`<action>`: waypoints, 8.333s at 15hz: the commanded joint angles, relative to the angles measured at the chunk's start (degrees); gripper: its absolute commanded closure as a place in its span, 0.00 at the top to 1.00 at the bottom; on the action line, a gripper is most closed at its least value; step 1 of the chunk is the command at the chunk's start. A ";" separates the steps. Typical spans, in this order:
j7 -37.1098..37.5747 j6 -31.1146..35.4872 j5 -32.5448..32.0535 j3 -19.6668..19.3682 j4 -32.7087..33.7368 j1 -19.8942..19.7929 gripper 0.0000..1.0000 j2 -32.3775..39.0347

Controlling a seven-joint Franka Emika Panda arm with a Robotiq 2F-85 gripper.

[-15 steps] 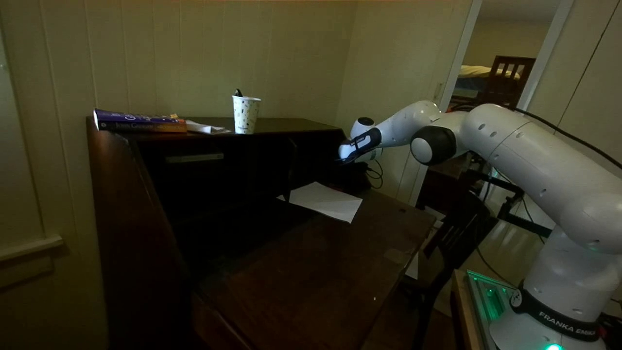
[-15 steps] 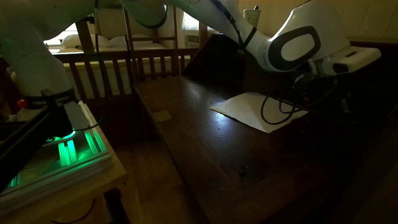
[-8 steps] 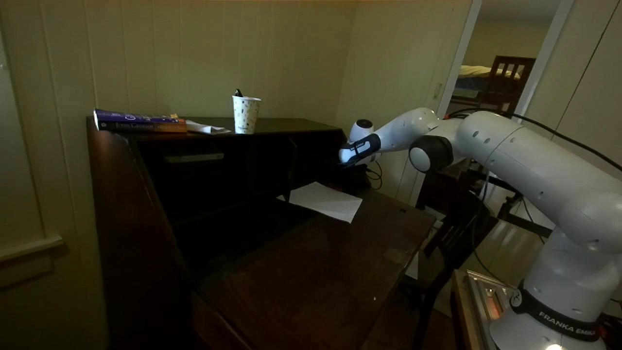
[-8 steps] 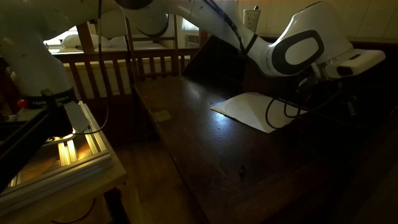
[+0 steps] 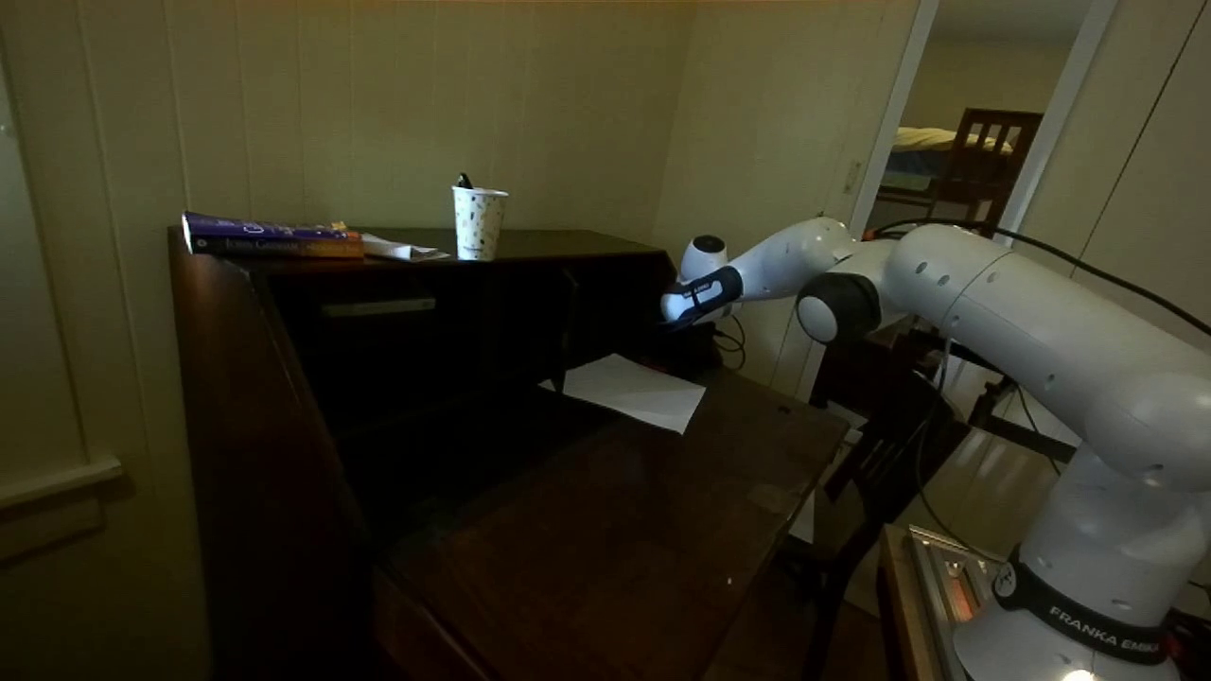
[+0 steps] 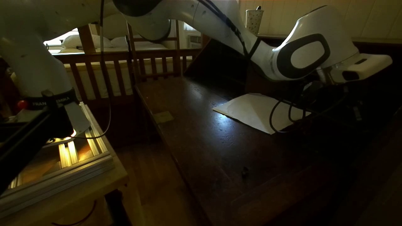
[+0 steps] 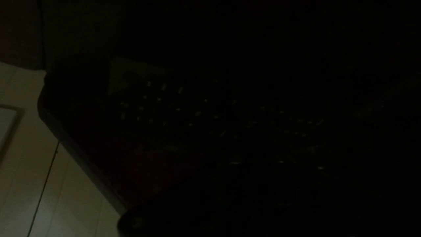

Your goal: Move the remote control to the left.

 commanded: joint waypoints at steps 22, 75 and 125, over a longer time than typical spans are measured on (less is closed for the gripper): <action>-18.56 -19.78 6.10 9.53 -10.56 -1.23 0.00 -16.28; -10.83 -18.94 6.37 10.33 -40.76 -0.05 1.00 -34.62; -64.86 -17.99 -0.90 10.80 -77.20 7.86 0.37 -65.73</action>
